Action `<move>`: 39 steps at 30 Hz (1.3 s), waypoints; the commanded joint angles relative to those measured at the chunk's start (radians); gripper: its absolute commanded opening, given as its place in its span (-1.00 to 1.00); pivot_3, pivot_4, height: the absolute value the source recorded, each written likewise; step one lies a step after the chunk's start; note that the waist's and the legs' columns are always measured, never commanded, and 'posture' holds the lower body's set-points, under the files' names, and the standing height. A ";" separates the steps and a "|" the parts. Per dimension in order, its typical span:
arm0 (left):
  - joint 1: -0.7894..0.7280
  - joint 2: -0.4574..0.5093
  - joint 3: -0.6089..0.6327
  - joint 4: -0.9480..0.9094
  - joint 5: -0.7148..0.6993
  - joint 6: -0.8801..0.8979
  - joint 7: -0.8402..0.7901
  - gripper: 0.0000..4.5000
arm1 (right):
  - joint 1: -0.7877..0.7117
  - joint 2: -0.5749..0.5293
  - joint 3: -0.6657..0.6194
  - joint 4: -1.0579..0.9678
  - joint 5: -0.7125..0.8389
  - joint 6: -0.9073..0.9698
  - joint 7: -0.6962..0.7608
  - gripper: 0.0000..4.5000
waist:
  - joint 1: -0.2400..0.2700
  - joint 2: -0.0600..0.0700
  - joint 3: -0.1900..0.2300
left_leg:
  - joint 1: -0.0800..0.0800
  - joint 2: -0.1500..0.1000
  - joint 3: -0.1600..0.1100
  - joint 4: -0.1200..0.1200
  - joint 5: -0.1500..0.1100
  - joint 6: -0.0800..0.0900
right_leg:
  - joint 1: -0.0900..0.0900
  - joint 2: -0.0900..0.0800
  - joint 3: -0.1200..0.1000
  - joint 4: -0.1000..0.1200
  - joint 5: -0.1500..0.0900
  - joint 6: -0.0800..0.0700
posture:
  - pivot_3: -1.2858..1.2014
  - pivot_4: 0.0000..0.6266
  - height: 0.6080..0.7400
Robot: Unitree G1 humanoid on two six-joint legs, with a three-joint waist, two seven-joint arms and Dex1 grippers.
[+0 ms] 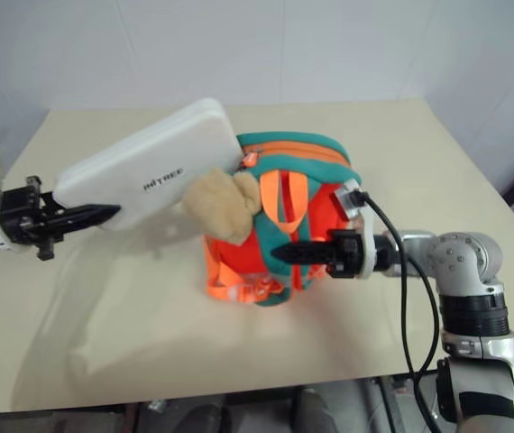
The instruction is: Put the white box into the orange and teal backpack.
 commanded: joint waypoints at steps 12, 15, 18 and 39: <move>-0.235 0.035 -0.158 0.148 0.172 -0.001 -0.103 -0.43 | 0.042 0.023 -0.061 -0.069 0.059 -0.002 -0.059 -0.76 | -0.006 0.000 0.000 | -0.001 0.000 0.001 0.000 -0.001 0.002 | -0.001 0.001 0.000 -0.001 0.000 0.000 | 0.03 -0.52 1.00; -0.311 -0.014 -0.248 0.119 0.223 0.022 -0.082 -0.43 | 0.044 0.029 -0.059 -0.070 0.058 -0.008 -0.067 -0.76 | 0.002 0.000 0.000 | -0.001 0.000 0.000 0.000 -0.001 0.002 | 0.000 0.001 0.000 0.000 0.000 0.000 | 0.03 -0.52 1.00; -0.383 -0.059 -0.311 0.087 0.243 0.052 -0.090 -0.43 | 0.047 0.034 -0.062 -0.075 0.060 -0.009 -0.075 -0.76 | 0.014 0.000 0.000 | -0.001 0.000 0.000 0.001 -0.001 0.002 | 0.000 0.001 0.000 0.000 0.001 0.001 | 0.03 -0.52 1.00; -0.548 -0.348 -0.499 0.118 0.403 0.104 -0.032 -0.12 | 0.081 0.086 -0.077 -0.116 0.076 -0.029 -0.132 -0.76 | 0.014 0.000 0.000 | -0.002 0.000 0.001 0.002 -0.001 0.002 | -0.001 0.002 0.001 0.000 0.001 0.001 | 0.03 -0.52 1.00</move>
